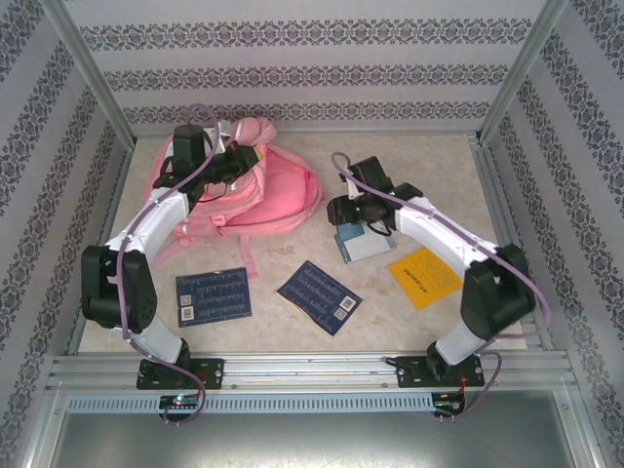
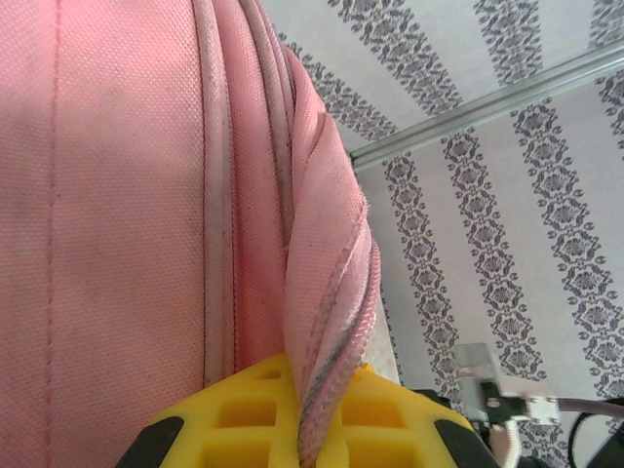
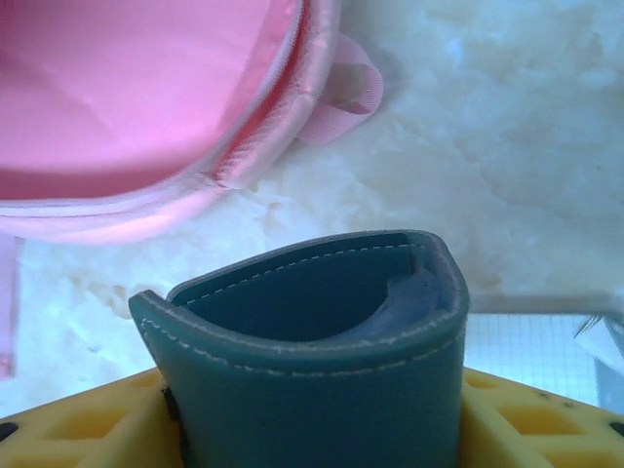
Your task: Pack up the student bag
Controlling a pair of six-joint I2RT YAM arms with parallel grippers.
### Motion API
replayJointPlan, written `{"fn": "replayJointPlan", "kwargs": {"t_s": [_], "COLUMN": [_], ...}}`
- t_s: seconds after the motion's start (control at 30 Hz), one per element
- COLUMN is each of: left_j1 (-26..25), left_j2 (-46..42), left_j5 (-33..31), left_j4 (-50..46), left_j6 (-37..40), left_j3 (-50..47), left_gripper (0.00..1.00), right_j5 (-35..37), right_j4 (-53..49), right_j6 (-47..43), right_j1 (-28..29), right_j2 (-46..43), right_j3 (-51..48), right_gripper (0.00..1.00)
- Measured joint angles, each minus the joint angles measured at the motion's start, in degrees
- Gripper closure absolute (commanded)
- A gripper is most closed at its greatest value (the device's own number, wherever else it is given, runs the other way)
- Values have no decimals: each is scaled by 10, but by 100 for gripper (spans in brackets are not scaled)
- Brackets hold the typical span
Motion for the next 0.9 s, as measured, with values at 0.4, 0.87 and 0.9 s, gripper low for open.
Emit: {"fn": "replayJointPlan", "kwargs": {"t_s": [0.4,0.87,0.9], "left_j1": [-99,-163,-165], "left_j2": [-15,-36,-39], "left_j5": [22,66,77], "left_j4": [-79,-174,-174], "left_j6": [49,106,106], "left_j3": [64,140,137], "left_gripper": [100,100,100], "right_j5": [-137,-106,-89], "right_j4": [113,174,174], "right_j6": [154,344,360], "right_j1": [-45,-31,-20], "right_j2": [-184,-276,-266], "right_j3": [-147,-196,-196], "right_gripper": [35,31,31]}}
